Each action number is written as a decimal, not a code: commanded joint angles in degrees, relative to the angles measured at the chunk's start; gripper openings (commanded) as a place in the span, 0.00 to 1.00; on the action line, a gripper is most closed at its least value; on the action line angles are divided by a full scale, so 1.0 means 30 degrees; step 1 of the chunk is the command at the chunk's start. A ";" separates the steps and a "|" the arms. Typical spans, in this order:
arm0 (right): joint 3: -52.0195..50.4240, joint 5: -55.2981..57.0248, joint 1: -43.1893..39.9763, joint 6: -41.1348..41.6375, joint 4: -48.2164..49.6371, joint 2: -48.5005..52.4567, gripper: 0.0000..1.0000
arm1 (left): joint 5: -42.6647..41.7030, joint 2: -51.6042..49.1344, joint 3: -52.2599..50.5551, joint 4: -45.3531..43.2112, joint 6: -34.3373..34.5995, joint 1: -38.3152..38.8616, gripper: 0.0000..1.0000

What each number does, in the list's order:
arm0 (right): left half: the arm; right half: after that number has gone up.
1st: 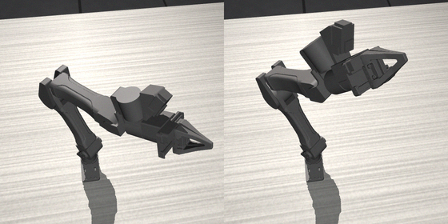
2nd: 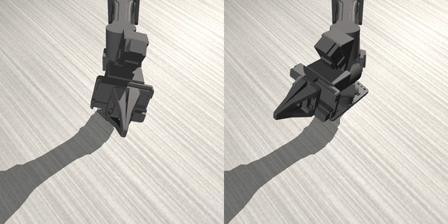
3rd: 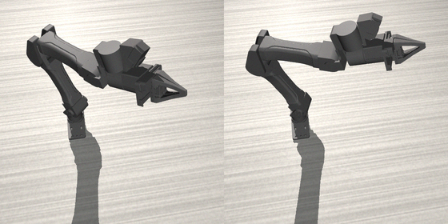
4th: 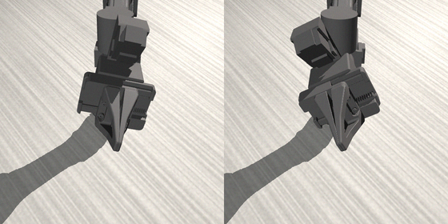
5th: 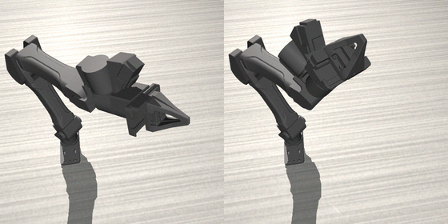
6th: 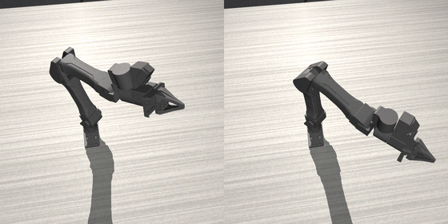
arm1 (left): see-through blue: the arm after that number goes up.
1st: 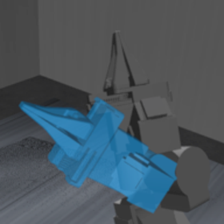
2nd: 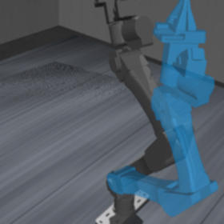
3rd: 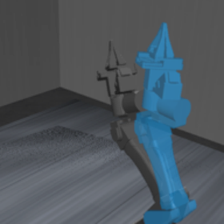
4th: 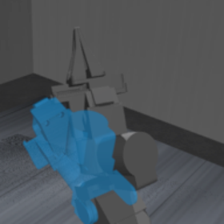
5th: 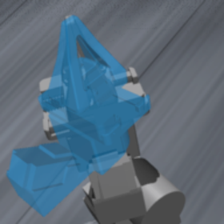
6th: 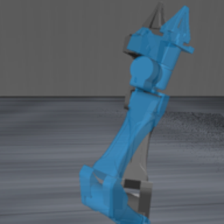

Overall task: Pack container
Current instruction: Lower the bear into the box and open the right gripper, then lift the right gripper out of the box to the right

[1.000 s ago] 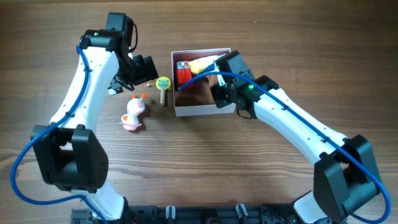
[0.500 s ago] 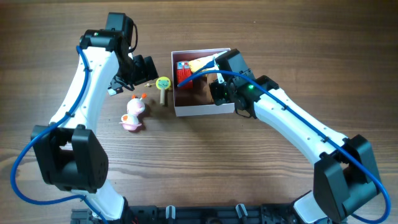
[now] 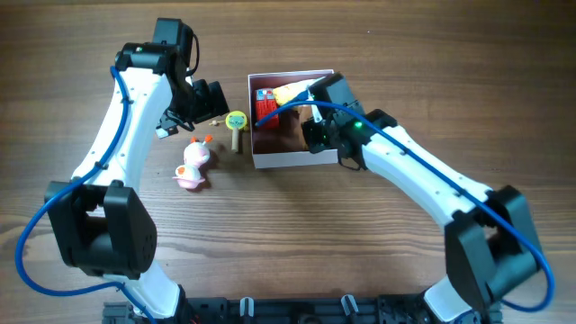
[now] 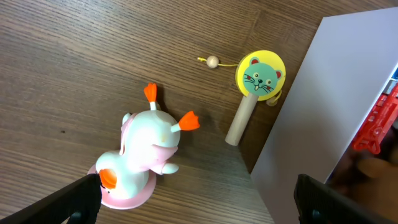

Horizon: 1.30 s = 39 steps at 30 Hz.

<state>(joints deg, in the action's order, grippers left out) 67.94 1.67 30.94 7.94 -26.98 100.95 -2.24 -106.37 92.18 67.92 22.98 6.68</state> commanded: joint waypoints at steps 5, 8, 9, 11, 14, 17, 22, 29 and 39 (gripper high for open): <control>-0.0117 -0.0153 -0.0015 0.0342 0.0328 0.0940 0.28 | 0.0117 0.0197 -0.0124 -0.0007 -0.0036 -0.0051 1.00; -0.0117 -0.0153 -0.0007 0.0335 0.0262 0.0933 0.49 | 0.0117 0.0204 -0.0117 -0.0007 -0.0029 -0.0051 1.00; -0.0117 -0.0153 -0.0007 0.0328 0.0270 0.0933 0.50 | 0.0117 0.0197 -0.0117 -0.0007 -0.0029 -0.0051 1.00; -0.0095 -0.0153 -0.0015 0.0306 0.0284 0.0925 0.52 | 0.0117 0.0204 -0.0124 -0.0007 -0.0029 -0.0051 1.00; 0.0204 -0.0153 -0.0007 -0.0262 0.0219 0.0903 0.56 | 0.0109 0.0204 -0.0124 -0.0007 -0.0036 -0.0051 1.00; 0.0707 -0.0160 -0.0007 -0.0656 0.0117 0.0772 0.62 | 0.0109 0.0204 -0.0124 -0.0007 -0.0029 -0.0051 1.00; 0.1851 -0.0160 -0.0007 -0.0656 -0.0182 0.0270 0.71 | 0.0117 0.0197 -0.0124 -0.0007 -0.0029 -0.0051 1.00; 0.3024 0.0044 -0.0007 -0.0663 -0.0364 -0.0597 0.74 | 0.0117 0.0204 -0.0117 -0.0007 -0.0029 -0.0051 1.00; 0.3111 0.4459 -0.2113 0.2259 -0.3512 -0.4160 0.79 | 0.0117 0.0197 -0.0124 -0.0007 -0.0036 -0.0051 1.00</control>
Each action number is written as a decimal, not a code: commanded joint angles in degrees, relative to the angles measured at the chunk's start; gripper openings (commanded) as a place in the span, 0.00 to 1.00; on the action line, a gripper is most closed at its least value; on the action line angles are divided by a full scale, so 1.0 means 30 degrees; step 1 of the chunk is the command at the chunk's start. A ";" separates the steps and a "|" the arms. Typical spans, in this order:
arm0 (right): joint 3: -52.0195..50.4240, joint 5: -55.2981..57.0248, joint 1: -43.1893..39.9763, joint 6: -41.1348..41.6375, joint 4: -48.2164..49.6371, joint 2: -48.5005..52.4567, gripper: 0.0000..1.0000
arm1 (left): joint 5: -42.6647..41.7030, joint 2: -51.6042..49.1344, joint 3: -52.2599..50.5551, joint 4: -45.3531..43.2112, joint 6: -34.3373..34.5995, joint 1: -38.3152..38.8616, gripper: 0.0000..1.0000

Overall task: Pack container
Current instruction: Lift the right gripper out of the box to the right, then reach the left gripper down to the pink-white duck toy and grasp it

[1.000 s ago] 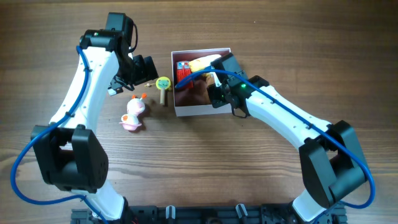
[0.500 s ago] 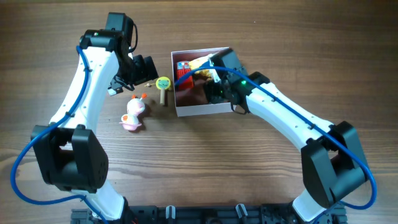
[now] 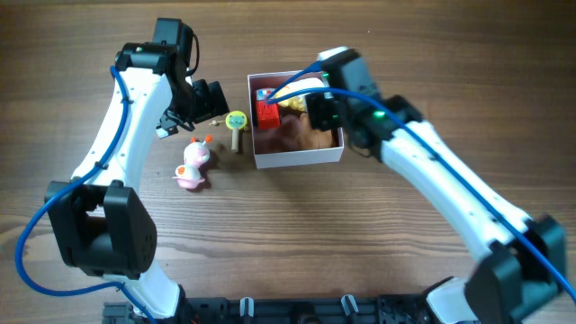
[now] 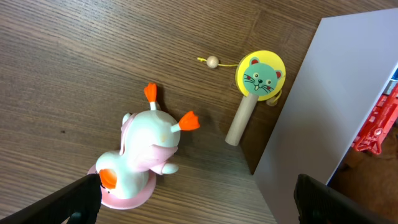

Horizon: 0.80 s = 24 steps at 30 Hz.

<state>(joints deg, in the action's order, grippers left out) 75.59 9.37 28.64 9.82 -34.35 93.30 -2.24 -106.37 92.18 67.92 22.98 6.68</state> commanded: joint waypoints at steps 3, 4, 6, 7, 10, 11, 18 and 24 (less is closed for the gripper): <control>0.0561 0.1887 -0.3060 0.2018 -0.2798 -0.2667 0.82 | 0.0109 0.0204 -0.0124 -0.0007 -0.0036 -0.0051 1.00; 0.0561 0.1887 -0.3534 0.2011 -0.3264 -0.2885 0.84 | 0.0117 0.0204 -0.0124 -0.0007 -0.0029 -0.0051 1.00; 0.0561 0.1880 -0.4342 0.2011 -0.4138 -0.3126 0.95 | 0.0117 0.0204 -0.0124 -0.0007 -0.0029 -0.0051 1.00; 0.0561 0.1880 -0.4656 0.1974 -0.4481 -0.3147 0.99 | 0.0117 0.0204 -0.0124 -0.0007 -0.0029 -0.0051 1.00; 0.0554 0.1887 -0.5187 0.1727 -0.5413 -0.3089 0.99 | 0.0117 0.0204 -0.0124 -0.0007 -0.0029 -0.0051 1.00; 0.0554 0.1887 -0.5202 0.1727 -0.5493 -0.3082 0.99 | 0.0117 0.0204 -0.0117 0.0000 -0.0029 -0.0051 1.00; 0.0554 0.1887 -0.5202 0.1741 -0.5348 -0.3082 1.00 | 0.0117 0.0204 -0.0124 -0.0007 -0.0036 -0.0051 1.00; 0.0554 0.1887 -0.5195 0.1741 -0.5348 -0.3082 0.99 | 0.0117 0.0204 -0.0124 -0.0488 -0.0029 -0.0051 1.00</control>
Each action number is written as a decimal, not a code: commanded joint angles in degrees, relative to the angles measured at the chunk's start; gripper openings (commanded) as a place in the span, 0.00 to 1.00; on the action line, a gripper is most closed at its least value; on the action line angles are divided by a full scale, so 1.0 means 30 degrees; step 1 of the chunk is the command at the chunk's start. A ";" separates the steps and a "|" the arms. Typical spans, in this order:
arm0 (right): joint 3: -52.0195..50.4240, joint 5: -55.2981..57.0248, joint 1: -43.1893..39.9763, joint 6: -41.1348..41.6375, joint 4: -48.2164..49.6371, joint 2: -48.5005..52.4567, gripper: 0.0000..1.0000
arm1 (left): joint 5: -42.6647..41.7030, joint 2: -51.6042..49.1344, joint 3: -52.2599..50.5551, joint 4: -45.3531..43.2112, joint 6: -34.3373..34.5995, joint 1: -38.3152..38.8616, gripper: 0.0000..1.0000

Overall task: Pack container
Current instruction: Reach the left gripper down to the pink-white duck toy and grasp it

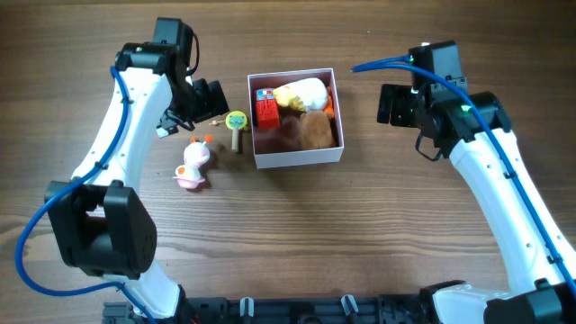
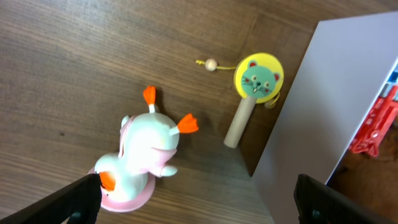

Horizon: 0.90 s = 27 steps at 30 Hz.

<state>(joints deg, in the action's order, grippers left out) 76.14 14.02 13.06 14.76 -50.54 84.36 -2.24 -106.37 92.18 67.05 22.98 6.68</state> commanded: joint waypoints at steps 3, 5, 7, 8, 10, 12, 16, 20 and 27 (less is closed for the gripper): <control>0.0372 0.0328 -0.0007 0.0095 0.0051 -0.0102 1.00 | 0.0124 0.0204 -0.0117 -0.0357 -0.0029 -0.0051 1.00; 0.0372 0.0335 0.0000 0.0095 0.0051 -0.0102 0.99 | 0.0124 0.0197 -0.0117 -0.0809 -0.0029 -0.0051 1.00; 0.0372 0.0335 -0.0007 0.0095 0.0051 -0.0102 1.00 | 0.0117 0.0204 -0.0117 -0.0867 -0.0036 -0.0051 1.00; 0.0372 0.0335 -0.0007 0.0095 0.0051 -0.0102 0.99 | 0.0117 0.0204 -0.0124 -0.0852 -0.0036 -0.0051 1.00; 0.0372 0.0335 -0.0007 0.0095 0.0051 -0.0102 0.99 | 0.0138 0.0204 -0.0124 -0.0816 -0.0058 -0.0051 1.00; 0.0372 0.0335 -0.0007 0.0087 0.0058 -0.0102 1.00 | 0.0117 0.0197 -0.0124 -0.0546 -0.0087 -0.0051 1.00; 0.0372 0.0335 -0.0007 0.0095 0.0051 -0.0102 1.00 | 0.0117 0.0197 -0.0124 -0.0168 -0.0087 -0.0051 1.00; 0.0372 0.0335 -0.0007 0.0087 0.0051 -0.0102 0.99 | 0.0503 0.0197 -0.0634 0.0386 -0.0095 -0.0051 1.00; 0.0372 0.0335 -0.0007 0.0095 0.0058 -0.0102 0.99 | 0.1144 0.0197 -0.3869 -0.1435 -0.0095 -0.0051 1.00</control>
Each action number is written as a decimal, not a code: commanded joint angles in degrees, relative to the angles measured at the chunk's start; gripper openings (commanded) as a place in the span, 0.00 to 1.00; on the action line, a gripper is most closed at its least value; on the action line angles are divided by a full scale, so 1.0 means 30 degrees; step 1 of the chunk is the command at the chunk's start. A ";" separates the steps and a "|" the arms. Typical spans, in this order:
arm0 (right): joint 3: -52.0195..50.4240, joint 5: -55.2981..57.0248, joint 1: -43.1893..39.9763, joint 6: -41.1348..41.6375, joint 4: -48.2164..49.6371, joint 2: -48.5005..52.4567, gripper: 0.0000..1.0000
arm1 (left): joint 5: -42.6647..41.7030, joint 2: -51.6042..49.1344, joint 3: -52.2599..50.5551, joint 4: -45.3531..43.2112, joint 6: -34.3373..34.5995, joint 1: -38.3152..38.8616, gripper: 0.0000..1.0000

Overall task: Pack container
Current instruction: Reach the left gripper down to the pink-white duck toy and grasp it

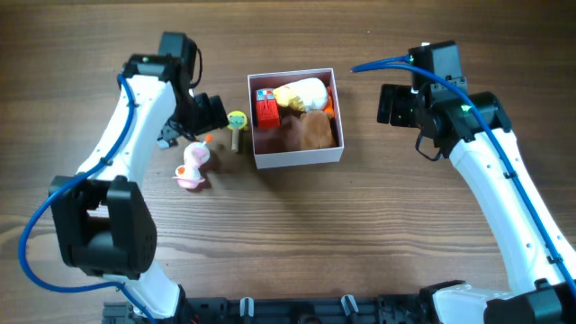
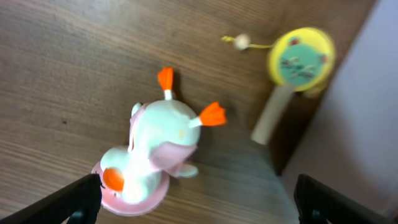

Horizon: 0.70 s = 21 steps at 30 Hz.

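The white box (image 1: 297, 158) holds a red toy (image 1: 266, 110), a yellow-white plush (image 1: 301, 93) and a brown plush (image 1: 313, 131). Left of it on the table lie a yellow cat-face rattle (image 1: 236, 121) (image 2: 301, 57) and a pink-and-white duck toy (image 1: 193, 165) (image 2: 155, 152). My left gripper (image 1: 203, 115) (image 2: 196, 202) hangs open above the duck, its dark fingertips (image 2: 81, 194) at both lower corners of the wrist view. My right gripper (image 1: 396, 103) is off to the right of the box, empty and apparently open.
The box's white side wall (image 2: 367, 124) fills the right edge of the left wrist view, close to the rattle's wooden handle (image 2: 270, 115). Bare wooden table (image 1: 297, 234) surrounds everything.
My left gripper has shifted a little toward the duck, which now sits nearer the middle of the wrist view, blurred. The box has slid toward the view's right edge. The right arm is unchanged.
My right gripper was down inside the box among the toys, then over the box's far part, then withdrawn to the right of the box, where it stays. My left gripper stayed open above the duck and rattle, and has now moved slightly over the duck.
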<state>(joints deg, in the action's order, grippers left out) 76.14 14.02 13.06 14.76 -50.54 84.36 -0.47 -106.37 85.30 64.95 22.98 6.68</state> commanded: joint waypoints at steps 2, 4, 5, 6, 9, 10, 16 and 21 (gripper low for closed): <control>0.0372 0.0328 -0.0007 0.0087 0.0058 -0.0102 0.99 | 0.0554 0.0197 -0.2448 -0.1319 -0.0095 -0.0051 1.00; 0.0372 0.0335 -0.0007 0.0087 0.0051 -0.0102 0.99 | 0.0576 0.0197 -0.3453 -0.2025 -0.0102 -0.0051 1.00; 0.0372 0.0335 -0.0007 0.0087 0.0051 -0.0102 0.99 | 0.0707 0.0197 -0.3971 -0.2412 -0.0095 -0.0051 1.00; 0.0372 0.0335 -0.0007 0.0095 0.0058 -0.0102 0.99 | 0.0845 0.0197 -0.4342 -0.2710 -0.0095 -0.0051 1.00; 0.0372 0.0335 -0.0007 0.0087 0.0051 -0.0102 0.99 | 0.1180 0.0197 -0.5486 -0.3745 -0.0102 -0.0051 1.00; 0.0372 0.0335 -0.0007 0.0095 0.0051 -0.0102 0.99 | 0.1209 0.0197 -0.5880 -0.4175 -0.0102 -0.0051 1.00; 0.0372 0.0335 -0.0007 0.0095 0.0051 -0.0102 0.99 | 0.1341 0.0197 -0.7337 -0.5967 -0.0102 -0.0051 0.92; 0.0372 0.0335 -0.0007 0.0095 0.0051 -0.0102 1.00 | 0.1355 0.0219 -0.7308 -0.5661 -0.0109 -0.0051 0.04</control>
<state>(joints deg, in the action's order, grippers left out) 76.14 14.02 13.06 14.76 -50.54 84.36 4.29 -106.37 64.01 47.59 23.03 6.61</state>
